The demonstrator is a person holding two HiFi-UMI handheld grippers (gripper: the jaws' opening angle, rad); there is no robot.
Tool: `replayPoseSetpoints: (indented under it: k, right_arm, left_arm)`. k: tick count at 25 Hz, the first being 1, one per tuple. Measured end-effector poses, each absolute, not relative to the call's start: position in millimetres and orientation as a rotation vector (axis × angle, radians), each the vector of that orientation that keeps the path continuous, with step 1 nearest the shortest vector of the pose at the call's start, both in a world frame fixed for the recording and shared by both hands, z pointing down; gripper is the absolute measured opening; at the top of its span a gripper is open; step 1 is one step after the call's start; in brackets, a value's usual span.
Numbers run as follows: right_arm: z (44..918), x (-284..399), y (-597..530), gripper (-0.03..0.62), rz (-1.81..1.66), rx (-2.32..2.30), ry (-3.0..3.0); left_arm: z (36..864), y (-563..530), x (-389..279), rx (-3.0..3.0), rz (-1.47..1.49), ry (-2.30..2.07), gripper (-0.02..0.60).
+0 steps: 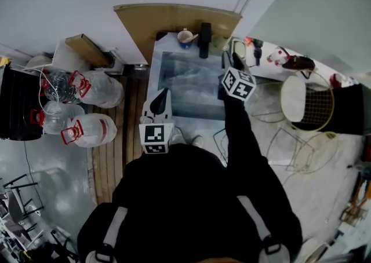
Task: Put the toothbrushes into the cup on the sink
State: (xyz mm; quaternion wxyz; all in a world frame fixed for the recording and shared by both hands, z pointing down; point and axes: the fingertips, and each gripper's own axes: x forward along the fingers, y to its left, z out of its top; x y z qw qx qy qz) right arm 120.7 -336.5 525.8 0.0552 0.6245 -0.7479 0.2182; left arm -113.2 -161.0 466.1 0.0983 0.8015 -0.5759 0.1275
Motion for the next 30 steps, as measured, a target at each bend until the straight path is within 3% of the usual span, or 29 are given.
replayPoseSetpoints:
  k: [6, 20, 30]
  right_arm:
    - [502, 125, -294, 0.132, 0.646, 1.893, -2.377]
    - [446, 118, -197, 0.008, 0.355, 1.819, -2.548]
    - [430, 114, -163, 0.003, 0.322, 1.823, -2.573]
  left_arm:
    - [460, -151, -101, 2.41, 0.359, -1.67, 0.002]
    - [444, -136, -72, 2.512, 0.291, -1.595, 0.002]
    - [442, -138, -65, 2.537, 0.268, -1.579, 0.002]
